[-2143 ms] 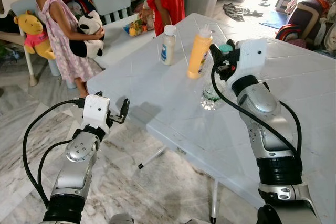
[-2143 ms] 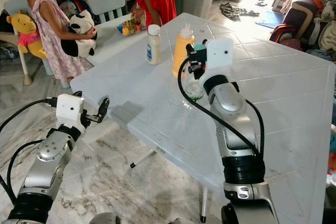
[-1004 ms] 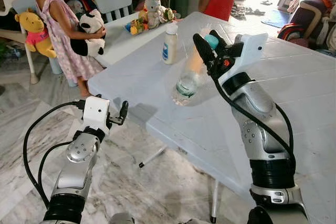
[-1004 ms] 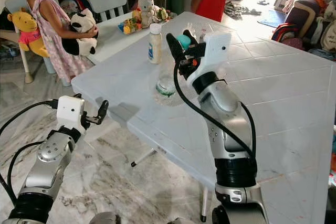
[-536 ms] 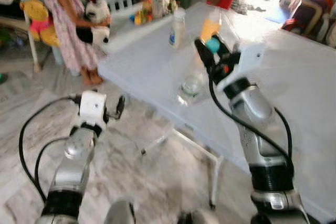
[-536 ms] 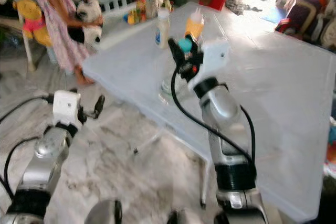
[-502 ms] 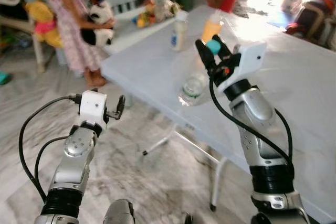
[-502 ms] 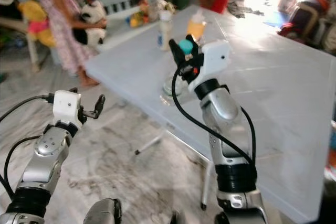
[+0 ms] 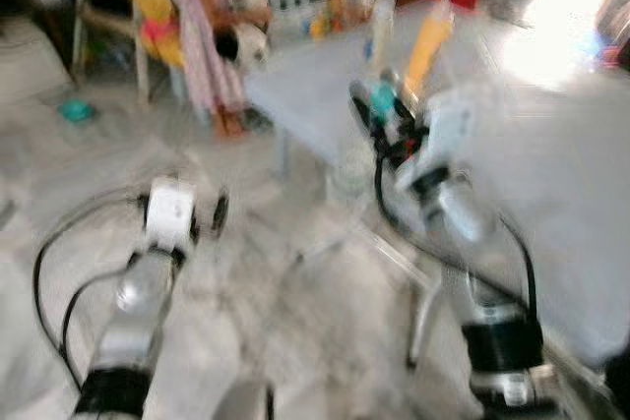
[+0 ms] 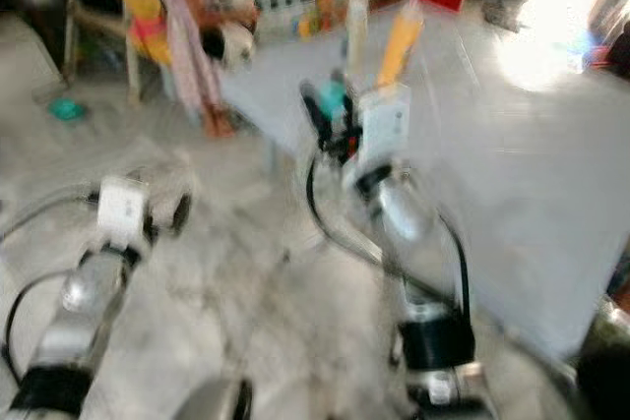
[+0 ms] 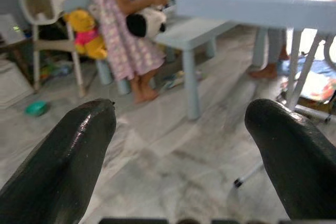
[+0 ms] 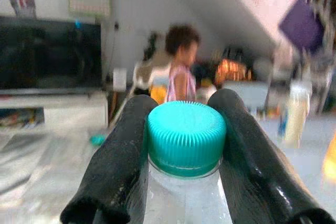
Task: Restocking fridge
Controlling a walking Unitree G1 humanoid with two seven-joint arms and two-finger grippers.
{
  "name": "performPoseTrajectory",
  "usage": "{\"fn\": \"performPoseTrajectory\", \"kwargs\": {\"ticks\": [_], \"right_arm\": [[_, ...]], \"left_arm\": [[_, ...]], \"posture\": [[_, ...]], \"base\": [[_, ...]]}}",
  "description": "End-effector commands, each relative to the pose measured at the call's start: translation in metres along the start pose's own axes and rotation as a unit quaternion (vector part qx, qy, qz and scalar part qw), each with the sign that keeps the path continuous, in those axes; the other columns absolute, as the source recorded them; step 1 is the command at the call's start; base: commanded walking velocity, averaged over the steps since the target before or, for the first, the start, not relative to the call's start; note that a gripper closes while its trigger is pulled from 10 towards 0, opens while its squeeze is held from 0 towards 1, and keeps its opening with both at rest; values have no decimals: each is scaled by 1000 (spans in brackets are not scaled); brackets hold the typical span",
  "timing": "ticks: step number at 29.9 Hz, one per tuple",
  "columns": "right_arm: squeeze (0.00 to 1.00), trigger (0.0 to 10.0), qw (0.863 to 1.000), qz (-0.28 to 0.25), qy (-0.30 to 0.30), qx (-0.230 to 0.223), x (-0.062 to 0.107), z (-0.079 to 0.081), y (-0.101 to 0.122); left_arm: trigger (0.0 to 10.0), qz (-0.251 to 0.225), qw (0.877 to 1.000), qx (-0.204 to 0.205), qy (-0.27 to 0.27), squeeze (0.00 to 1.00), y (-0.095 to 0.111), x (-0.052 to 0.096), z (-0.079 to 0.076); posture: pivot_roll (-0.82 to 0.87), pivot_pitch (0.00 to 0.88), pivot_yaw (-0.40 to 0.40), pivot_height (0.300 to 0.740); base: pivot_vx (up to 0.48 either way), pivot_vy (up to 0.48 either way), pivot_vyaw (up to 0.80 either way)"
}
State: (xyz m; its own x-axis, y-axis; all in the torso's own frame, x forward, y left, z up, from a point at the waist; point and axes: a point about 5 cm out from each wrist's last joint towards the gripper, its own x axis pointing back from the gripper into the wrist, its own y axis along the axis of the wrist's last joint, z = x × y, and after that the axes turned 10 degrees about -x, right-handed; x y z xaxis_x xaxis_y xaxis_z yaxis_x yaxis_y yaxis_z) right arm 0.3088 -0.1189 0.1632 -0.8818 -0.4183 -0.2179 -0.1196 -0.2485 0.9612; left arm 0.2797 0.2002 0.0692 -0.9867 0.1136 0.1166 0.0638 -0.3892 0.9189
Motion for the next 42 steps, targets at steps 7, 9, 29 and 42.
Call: {"fn": "performPoseTrajectory", "kwargs": {"ticks": [7, 9, 29, 42], "right_arm": [[0, 10000, 996, 41, -80, 1, 29, -22, -31], [0, 10000, 996, 45, -76, 12, 31, -21, -33], [0, 10000, 992, 74, -92, 36, 55, -24, -55], [0, 10000, 995, 44, -40, 76, 39, -11, -40]], "left_arm": [[10000, 18, 1000, -4, 9, 0, -25, 25, 0], [10000, 17, 1000, -3, 14, 0, -25, 26, 0], [10000, 10, 996, -7, 94, 0, -20, 18, 14], [10000, 7, 994, -8, 106, 0, -21, 17, 15]], "posture": [[78, 0, -51, 740], [77, 0, -51, 740], [67, 0, -51, 740], [70, 0, -54, 740]], "base": [[0, 0, 781], [0, 0, 781], [0, -142, 781], [0, 0, 781]]}}
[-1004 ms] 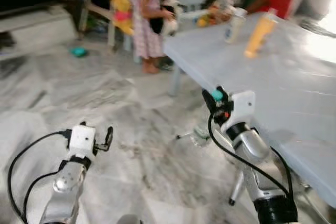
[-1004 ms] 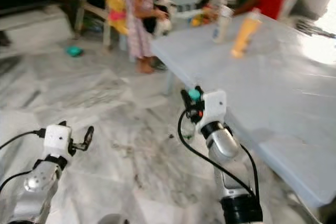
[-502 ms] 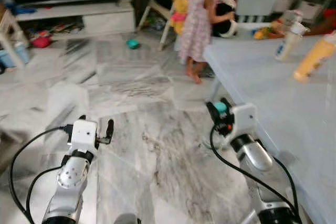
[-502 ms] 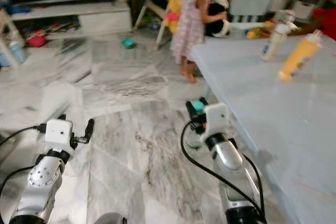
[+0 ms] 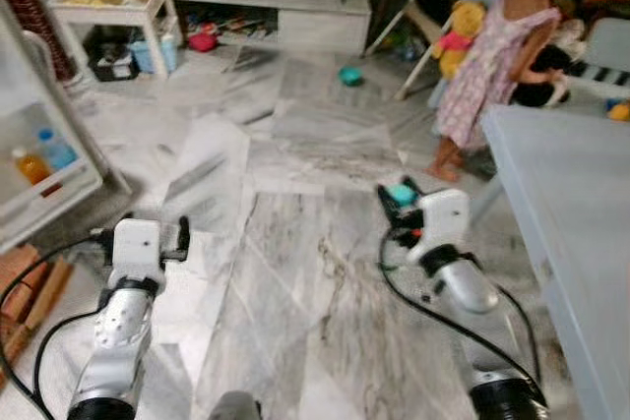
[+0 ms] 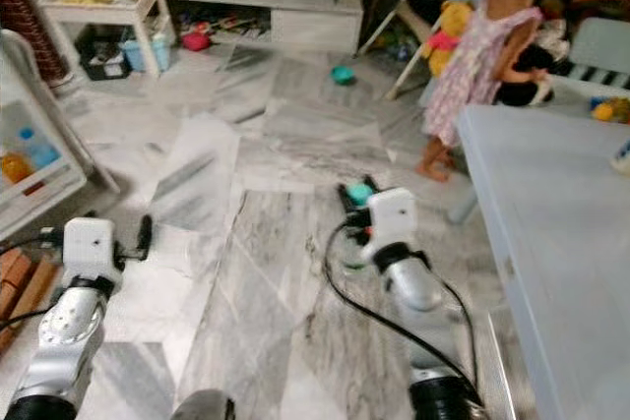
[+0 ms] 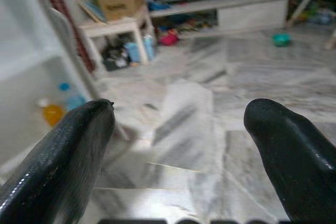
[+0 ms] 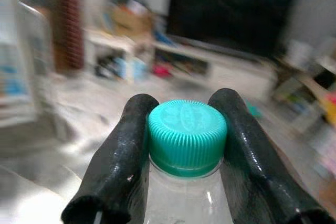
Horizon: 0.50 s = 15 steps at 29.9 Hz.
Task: Restocking fridge
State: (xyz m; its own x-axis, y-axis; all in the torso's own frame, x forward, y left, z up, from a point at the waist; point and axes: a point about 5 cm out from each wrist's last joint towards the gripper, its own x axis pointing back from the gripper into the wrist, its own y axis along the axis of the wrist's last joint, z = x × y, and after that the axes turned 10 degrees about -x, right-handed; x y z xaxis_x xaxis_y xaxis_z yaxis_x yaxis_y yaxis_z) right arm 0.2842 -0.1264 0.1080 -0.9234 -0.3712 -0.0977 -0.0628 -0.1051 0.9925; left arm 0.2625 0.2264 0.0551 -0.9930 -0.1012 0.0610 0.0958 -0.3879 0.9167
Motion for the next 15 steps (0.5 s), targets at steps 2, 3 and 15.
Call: {"fn": "performPoseTrajectory", "kwargs": {"ticks": [2, 3, 15], "right_arm": [[0, 10000, 1000, -13, 0, 24, 2, -6, 8], [0, 10000, 1000, -13, 0, 24, 2, -6, 8], [0, 10000, 999, -23, 28, 32, -4, 1, 14]], "left_arm": [[10000, -9, 1000, -3, -3, 0, 3, 0, -1], [10000, -9, 1000, -2, -4, 0, 3, 0, -1], [10000, -3, 1000, -4, 2, 0, -1, 0, 1]], "posture": [[71, 0, -55, 740], [73, 0, -57, 740], [71, 0, -55, 740]], "base": [[0, 0, 781], [255, 0, 781], [325, 0, 781]]}}
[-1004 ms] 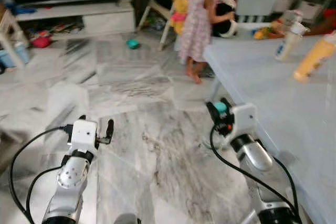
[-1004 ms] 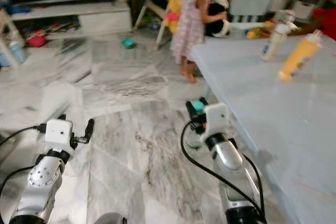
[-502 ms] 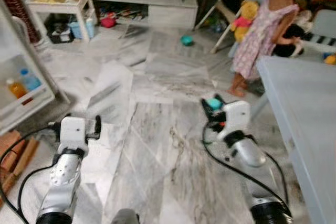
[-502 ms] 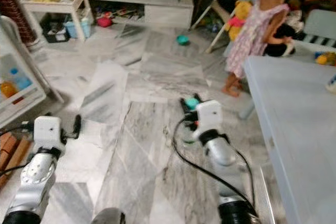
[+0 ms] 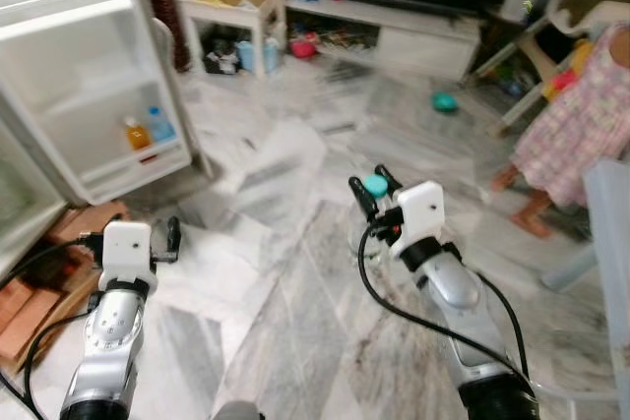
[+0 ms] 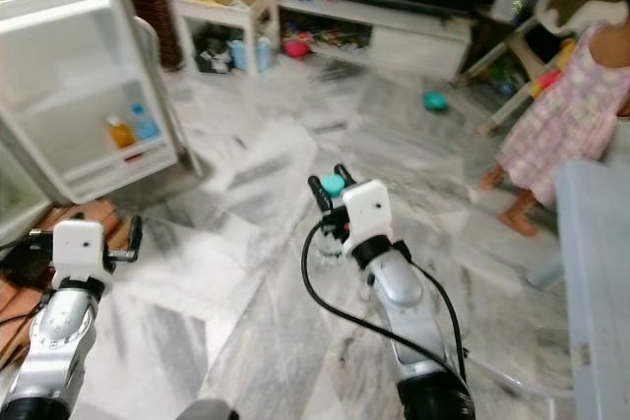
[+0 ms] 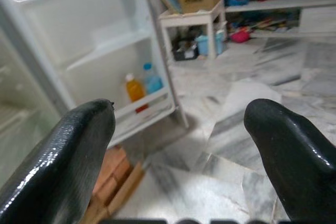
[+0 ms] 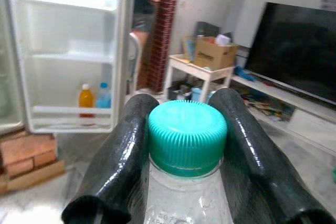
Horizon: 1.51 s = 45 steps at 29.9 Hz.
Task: Restocking fridge
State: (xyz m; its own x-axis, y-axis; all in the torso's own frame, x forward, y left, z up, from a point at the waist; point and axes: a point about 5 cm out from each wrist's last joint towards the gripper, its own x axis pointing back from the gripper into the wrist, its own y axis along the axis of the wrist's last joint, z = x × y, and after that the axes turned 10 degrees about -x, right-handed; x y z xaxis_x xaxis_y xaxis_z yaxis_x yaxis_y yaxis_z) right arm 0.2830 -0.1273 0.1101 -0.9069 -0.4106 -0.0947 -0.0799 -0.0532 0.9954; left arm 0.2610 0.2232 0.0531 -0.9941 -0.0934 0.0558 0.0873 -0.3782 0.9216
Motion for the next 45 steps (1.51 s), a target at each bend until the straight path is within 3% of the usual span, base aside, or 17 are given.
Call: {"fn": "performPoseTrajectory", "kwargs": {"ticks": [1, 7, 14, 20, 23, 27, 35, 40, 45], "right_arm": [[0, 10000, 1000, -27, 10, 6, -6, 2, 13], [0, 10000, 998, -26, 45, 20, -7, 14, 12], [0, 10000, 998, -33, 48, 24, -14, 10, 17], [0, 10000, 1000, -14, -14, -4, -6, -8, 4], [0, 10000, 997, -3, -65, -33, 5, -20, -5], [0, 10000, 997, 1, -75, -36, 8, -22, -9], [0, 10000, 997, -3, -73, -28, 4, -21, -10], [0, 10000, 993, -3, -114, -31, 9, -34, -12], [0, 10000, 990, 0, -135, -40, 15, -38, -15]], "left_arm": [[10000, 0, 1000, -9, 3, 0, 1, -2, 4], [10000, 3, 1000, -9, 7, 0, 0, -3, 4], [10000, 7, 1000, -7, 15, 0, -1, -3, 5], [10000, 23, 999, 5, 37, 0, -8, -1, 15], [10000, 36, 999, 11, 24, 0, -17, 9, 20], [10000, 35, 999, -6, -2, 0, -19, 13, 17], [10000, 39, 999, 15, -32, 0, -16, 7, 8], [10000, 38, 998, 7, -38, 0, -16, 4, 6], [10000, 27, 998, 11, -50, 0, -11, 2, 1]], "posture": [[69, 0, -56, 740], [66, 0, -57, 740], [68, 0, -61, 740], [81, 0, -65, 740], [78, 0, -47, 740], [74, 0, -33, 740], [62, 0, 7, 740], [41, 0, 42, 740], [33, 0, 23, 740]], "base": [[307, 0, 775], [386, 0, 776], [418, 0, 777], [56, 0, 775], [0, 0, 777], [0, 0, 775], [0, 0, 769], [0, 0, 451], [0, 0, 0]]}}
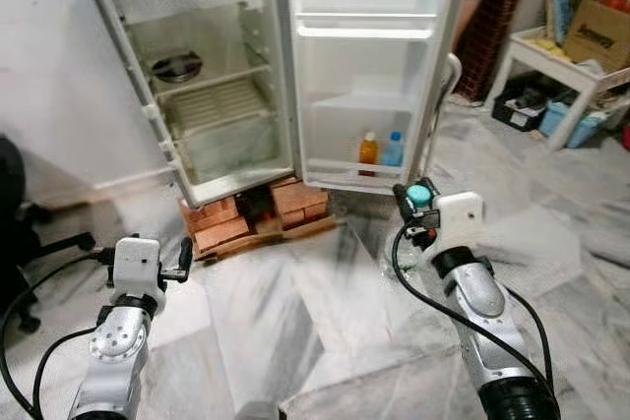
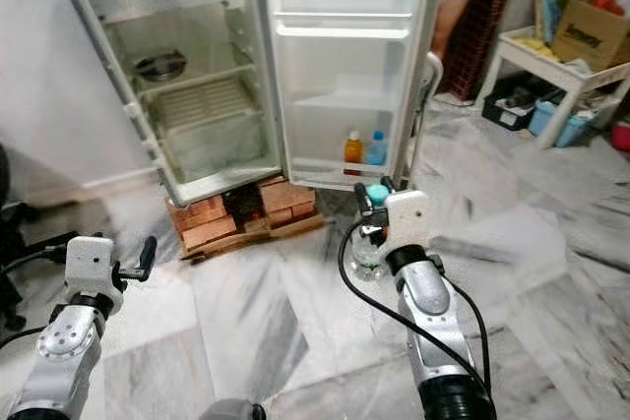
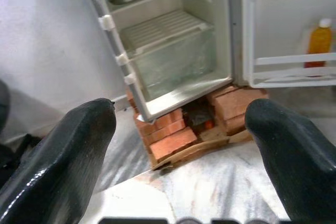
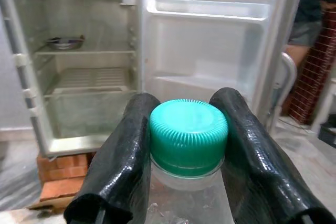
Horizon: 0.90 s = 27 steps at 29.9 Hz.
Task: Restocking fridge
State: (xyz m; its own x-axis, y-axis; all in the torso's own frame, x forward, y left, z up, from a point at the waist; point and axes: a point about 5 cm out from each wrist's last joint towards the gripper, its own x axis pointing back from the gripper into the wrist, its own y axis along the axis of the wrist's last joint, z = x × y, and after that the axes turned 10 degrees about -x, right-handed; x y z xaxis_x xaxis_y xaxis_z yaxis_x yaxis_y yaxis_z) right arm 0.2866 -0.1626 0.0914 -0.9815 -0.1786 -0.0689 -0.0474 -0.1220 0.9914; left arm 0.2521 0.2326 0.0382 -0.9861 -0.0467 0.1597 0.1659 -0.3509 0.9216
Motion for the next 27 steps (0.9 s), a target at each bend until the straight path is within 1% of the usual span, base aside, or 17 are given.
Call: {"fn": "performPoseTrajectory", "kwargs": {"ticks": [1, 3, 4, 7, 10, 14, 20, 22, 27], "right_arm": [[0, 10000, 1000, -6, -6, -5, 1, -3, 2], [0, 10000, 1000, -6, 6, -4, 2, 0, 2], [0, 10000, 1000, -7, 22, -1, 1, 3, 3], [0, 10000, 998, -15, 57, 10, -3, 9, 9], [0, 10000, 998, -16, 65, 17, -6, 11, 11], [0, 10000, 997, -19, 70, 14, -11, 10, 15], [0, 10000, 997, -21, 76, 12, -12, 10, 16], [0, 10000, 997, -22, 79, 6, -12, 12, 16], [0, 10000, 995, -22, 94, 10, -12, 14, 16]], "left_arm": [[10000, -13, 1000, 0, -10, 0, 7, -5, -2], [10000, -15, 1000, 0, -6, 0, 7, -5, -2], [10000, -15, 1000, 3, -2, 0, 7, -5, -2], [10000, -16, 1000, 8, 11, 0, 7, -6, 1], [10000, -15, 1000, 9, 14, 0, 7, -5, 1], [10000, -13, 1000, 9, 20, 0, 4, -3, 4], [10000, -14, 1000, 7, 19, 0, 3, -1, 5], [10000, -15, 1000, 7, 21, 0, 3, -1, 6], [10000, -13, 1000, 7, 23, 0, 3, -3, 7]], "posture": [[33, 0, 15, 740], [34, 0, 4, 740], [37, 0, -4, 740], [46, 0, -24, 740], [49, 0, -32, 740], [55, 0, -42, 740], [56, 0, -47, 740], [56, 0, -48, 740], [57, 0, -51, 740]], "base": [[0, 0, 0], [124, 0, 0], [285, 0, 0], [315, 0, 663], [328, 0, 794], [346, 0, 794], [370, 0, 779], [377, 0, 0], [360, 0, 0]]}}
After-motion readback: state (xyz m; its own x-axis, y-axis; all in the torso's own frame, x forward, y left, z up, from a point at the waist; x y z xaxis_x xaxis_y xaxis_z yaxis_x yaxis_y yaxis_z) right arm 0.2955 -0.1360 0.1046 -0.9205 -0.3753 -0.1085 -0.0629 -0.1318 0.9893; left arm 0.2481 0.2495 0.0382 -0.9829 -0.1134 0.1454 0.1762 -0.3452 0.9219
